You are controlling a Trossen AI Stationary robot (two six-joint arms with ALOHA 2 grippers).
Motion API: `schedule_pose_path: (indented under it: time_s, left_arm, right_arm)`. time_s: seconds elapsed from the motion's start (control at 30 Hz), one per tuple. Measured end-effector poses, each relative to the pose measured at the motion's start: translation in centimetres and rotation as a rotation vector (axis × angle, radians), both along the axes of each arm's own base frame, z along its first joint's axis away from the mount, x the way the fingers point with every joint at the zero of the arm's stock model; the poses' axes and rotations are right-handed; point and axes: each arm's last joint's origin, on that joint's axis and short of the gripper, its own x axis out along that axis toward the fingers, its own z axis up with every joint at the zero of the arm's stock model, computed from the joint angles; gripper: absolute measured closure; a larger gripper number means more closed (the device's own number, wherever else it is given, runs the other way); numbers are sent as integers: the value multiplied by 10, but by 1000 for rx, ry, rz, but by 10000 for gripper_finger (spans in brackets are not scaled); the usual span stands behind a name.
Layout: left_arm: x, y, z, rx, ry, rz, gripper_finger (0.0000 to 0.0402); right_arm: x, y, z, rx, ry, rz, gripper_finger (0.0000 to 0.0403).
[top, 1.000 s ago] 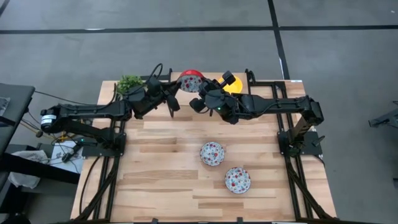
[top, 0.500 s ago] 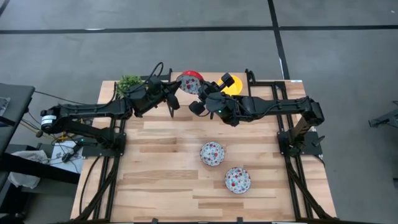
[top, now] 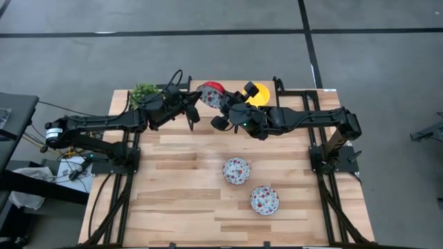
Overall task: Pick & Place Mini bowls
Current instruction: Put the top orange bowl on the shelf
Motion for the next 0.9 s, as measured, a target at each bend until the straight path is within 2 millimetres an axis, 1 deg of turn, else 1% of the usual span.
schedule_pose_path:
  time_s: [0.23, 0.4, 0.6, 0.8, 0.9]
  left_arm:
    - [0, -1, -3, -8, 29, -8, 396]
    - [-1, 1, -3, -10, 39, 22, 397]
    - [-3, 9, -6, -18, 65, 78, 397]
    - [-7, 19, -7, -20, 73, 131, 397]
    - [-9, 24, -10, -26, 113, 154, 397]
  right_arm:
    - [-1, -1, -4, -19, 61, -1, 294]
    - [-1, -1, -4, -22, 61, -10, 261]
    - [-1, 2, -4, -26, 61, -8, 219]
    - [2, 6, -3, 41, -1, 62, 182]
    - [0, 8, -2, 48, -4, 79, 171]
